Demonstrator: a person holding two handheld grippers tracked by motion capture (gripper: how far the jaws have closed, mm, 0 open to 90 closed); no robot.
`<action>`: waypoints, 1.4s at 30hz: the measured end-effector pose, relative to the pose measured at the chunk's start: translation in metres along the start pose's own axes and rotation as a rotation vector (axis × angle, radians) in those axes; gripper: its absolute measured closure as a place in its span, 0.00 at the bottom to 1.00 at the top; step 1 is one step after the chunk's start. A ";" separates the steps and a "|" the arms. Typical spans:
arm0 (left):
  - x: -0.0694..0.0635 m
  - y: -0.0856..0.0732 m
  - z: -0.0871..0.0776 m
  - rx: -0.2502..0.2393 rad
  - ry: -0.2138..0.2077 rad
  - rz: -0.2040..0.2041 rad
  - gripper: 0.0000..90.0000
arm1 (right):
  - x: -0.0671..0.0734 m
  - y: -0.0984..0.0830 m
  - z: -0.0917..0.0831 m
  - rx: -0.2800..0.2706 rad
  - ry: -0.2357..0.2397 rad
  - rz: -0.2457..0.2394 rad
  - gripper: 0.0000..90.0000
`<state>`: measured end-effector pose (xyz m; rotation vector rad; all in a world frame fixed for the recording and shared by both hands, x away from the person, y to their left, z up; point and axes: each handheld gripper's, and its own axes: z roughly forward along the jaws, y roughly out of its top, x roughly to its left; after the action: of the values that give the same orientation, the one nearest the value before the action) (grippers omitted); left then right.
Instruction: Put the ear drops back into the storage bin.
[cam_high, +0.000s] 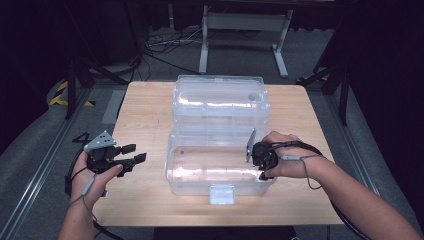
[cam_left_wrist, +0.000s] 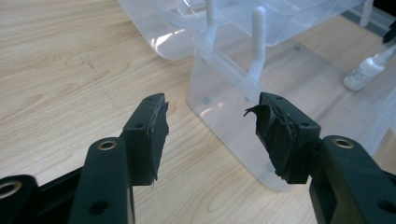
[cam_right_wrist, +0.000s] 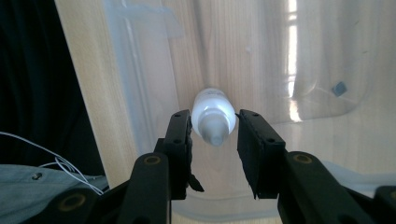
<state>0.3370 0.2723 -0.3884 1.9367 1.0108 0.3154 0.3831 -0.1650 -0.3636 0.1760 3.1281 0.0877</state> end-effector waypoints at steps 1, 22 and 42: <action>0.000 0.001 0.000 0.005 0.000 0.001 0.48 | 0.002 0.000 -0.005 -0.013 -0.004 -0.003 0.72; -0.010 0.023 0.006 0.036 -0.005 -0.034 0.51 | 0.033 0.019 0.013 -0.071 0.026 -0.056 0.72; -0.010 0.027 0.014 0.026 0.165 0.052 0.32 | 0.038 0.020 0.039 -0.078 -0.022 -0.098 0.94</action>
<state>0.3530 0.2496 -0.3724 1.9880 1.0759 0.5007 0.3483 -0.1388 -0.4016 0.0220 3.0988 0.2046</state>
